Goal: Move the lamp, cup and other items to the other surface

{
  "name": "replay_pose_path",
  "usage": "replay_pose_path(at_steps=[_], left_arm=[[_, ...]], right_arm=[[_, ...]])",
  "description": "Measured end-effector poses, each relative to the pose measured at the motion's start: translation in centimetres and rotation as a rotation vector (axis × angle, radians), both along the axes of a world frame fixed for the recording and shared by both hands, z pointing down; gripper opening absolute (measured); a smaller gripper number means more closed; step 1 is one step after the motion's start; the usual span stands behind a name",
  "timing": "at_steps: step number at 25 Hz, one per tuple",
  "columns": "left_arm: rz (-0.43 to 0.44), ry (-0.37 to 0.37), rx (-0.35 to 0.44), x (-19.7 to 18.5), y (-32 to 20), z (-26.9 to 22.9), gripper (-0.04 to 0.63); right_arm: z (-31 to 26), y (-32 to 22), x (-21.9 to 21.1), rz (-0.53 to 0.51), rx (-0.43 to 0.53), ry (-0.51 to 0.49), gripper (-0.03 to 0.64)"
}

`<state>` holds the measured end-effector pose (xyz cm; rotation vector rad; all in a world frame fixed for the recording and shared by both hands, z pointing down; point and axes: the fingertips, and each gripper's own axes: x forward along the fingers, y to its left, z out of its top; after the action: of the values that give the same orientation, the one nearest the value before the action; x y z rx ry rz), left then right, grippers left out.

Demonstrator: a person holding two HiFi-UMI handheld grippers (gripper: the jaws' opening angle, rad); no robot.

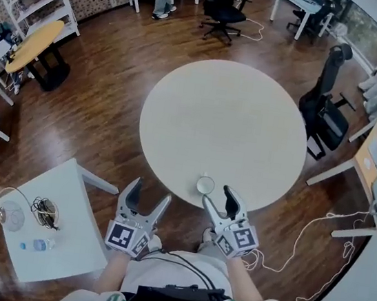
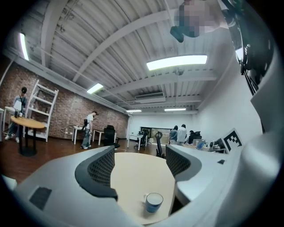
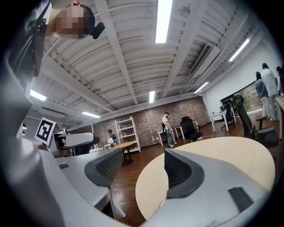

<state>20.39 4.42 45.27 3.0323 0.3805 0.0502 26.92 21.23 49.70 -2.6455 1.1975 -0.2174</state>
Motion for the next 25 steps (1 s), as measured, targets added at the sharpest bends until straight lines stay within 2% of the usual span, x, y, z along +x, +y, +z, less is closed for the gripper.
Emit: replay_pose_path(at_steps=[3, 6, 12, 13, 17, 21, 25], left_arm=[[0.042, -0.024, -0.018, 1.2, 1.7, 0.9, 0.354], [0.083, -0.053, -0.013, 2.2, 3.7, 2.0, 0.354], [0.137, -0.101, 0.009, 3.8, 6.5, 3.5, 0.354], [0.139, -0.108, 0.012, 4.0, 6.8, 3.7, 0.354], [0.132, -0.12, 0.029, 4.2, 7.0, 4.4, 0.354], [0.112, -0.138, 0.042, 3.8, 6.6, 4.7, 0.354], [0.084, -0.156, 0.042, 2.7, 5.7, 4.6, 0.354]], right_arm=[[0.8, 2.7, 0.2, 0.048, 0.015, -0.03, 0.307], [2.3, 5.2, 0.6, 0.079, -0.012, -0.055, 0.307], [9.5, 8.6, 0.6, 0.061, -0.184, -0.122, 0.308], [10.9, 8.8, 0.4, 0.051, -0.22, -0.136, 0.336], [15.9, 7.9, 0.0, -0.028, -0.32, -0.184, 0.35], [19.8, 5.7, 1.3, -0.061, -0.321, -0.196, 0.475], [23.3, 3.1, 3.0, -0.063, -0.353, -0.228, 0.488]])
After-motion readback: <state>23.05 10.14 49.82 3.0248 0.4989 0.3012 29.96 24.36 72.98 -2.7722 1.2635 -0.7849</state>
